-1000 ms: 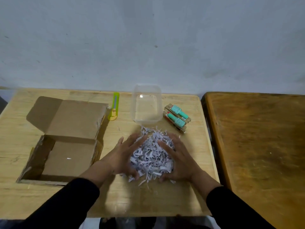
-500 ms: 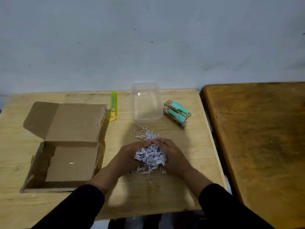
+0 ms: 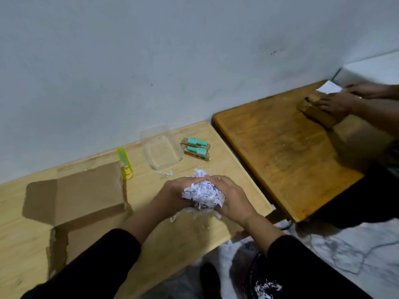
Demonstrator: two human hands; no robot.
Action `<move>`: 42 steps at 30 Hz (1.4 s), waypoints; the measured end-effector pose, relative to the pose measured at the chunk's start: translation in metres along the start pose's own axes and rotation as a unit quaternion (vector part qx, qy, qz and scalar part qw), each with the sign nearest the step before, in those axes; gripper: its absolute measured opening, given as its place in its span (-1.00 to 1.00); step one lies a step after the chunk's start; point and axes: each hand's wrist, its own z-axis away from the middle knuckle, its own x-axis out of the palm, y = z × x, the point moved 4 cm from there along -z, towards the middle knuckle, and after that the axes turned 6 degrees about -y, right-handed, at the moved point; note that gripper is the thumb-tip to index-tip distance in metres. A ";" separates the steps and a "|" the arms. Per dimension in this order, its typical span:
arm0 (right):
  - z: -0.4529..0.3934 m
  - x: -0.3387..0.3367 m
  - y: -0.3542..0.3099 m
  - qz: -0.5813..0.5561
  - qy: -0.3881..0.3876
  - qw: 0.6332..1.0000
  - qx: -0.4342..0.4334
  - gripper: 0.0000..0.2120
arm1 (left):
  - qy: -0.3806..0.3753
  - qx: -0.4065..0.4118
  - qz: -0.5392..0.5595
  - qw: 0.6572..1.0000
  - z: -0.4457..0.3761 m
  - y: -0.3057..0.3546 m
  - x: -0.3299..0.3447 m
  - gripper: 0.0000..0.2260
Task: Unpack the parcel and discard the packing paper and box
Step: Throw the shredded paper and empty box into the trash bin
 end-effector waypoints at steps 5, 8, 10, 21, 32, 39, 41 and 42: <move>0.061 -0.042 -0.001 -0.003 0.057 0.996 0.074 -0.25 | -0.084 0.038 0.031 0.995 -0.014 0.057 0.022 -0.43; 0.108 -0.066 0.012 -0.002 0.099 0.988 0.119 -0.29 | -0.122 0.074 0.040 0.989 -0.027 0.091 0.057 -0.41; 0.142 -0.078 0.025 -0.006 0.122 0.981 0.151 -0.29 | -0.143 0.090 0.046 0.984 -0.034 0.113 0.088 -0.38; 0.325 -0.063 0.143 -0.047 0.103 0.931 0.347 -0.37 | -0.307 0.080 0.044 0.947 -0.034 0.173 0.309 -0.46; 0.377 -0.009 0.263 -0.128 0.001 0.893 0.431 -0.22 | -0.349 -0.053 -0.091 0.931 -0.037 0.145 0.466 -0.34; 0.362 -0.014 0.270 -0.065 -0.131 0.881 0.449 -0.41 | -0.360 -0.079 -0.254 0.894 -0.047 0.149 0.471 -0.50; 0.356 -0.026 0.266 -0.027 -0.151 0.887 0.435 -0.43 | -0.344 -0.068 -0.302 0.886 -0.051 0.158 0.462 -0.49; 0.353 -0.034 0.264 -0.012 -0.152 0.891 0.428 -0.44 | -0.330 -0.055 -0.321 0.886 -0.053 0.163 0.457 -0.48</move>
